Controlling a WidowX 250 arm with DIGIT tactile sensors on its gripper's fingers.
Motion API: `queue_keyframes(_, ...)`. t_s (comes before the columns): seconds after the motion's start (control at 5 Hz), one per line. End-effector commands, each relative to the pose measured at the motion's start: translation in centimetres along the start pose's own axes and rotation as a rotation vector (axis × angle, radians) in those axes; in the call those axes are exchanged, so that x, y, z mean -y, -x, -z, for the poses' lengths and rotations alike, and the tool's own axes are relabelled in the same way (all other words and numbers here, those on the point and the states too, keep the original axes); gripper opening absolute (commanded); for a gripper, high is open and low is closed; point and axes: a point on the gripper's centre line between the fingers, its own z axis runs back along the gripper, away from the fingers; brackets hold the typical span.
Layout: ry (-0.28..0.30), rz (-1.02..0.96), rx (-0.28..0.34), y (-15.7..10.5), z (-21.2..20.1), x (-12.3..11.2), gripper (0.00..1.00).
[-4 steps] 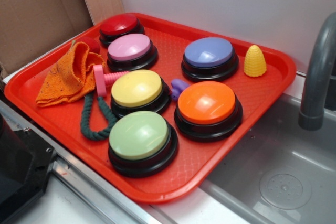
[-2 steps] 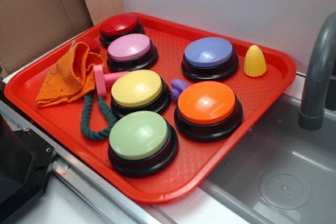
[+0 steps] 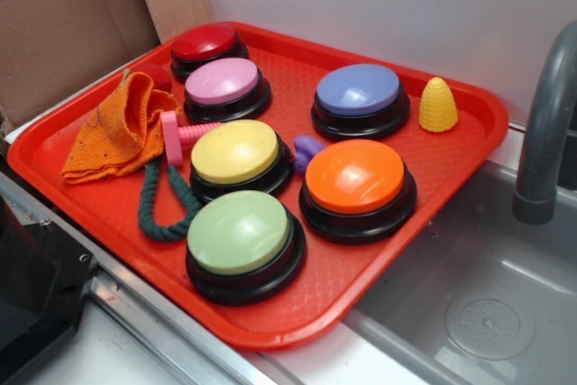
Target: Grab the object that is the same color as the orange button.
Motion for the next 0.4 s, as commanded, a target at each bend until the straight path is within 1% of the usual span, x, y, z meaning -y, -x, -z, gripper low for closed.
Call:
queue_keyframes(0.0,-0.071,-0.405,0.109,-3.9,4.7,-3.7,1.0)
queue_keyframes(0.2,-0.123,-0.532,0.132,-5.1,7.5,-4.2,1.0)
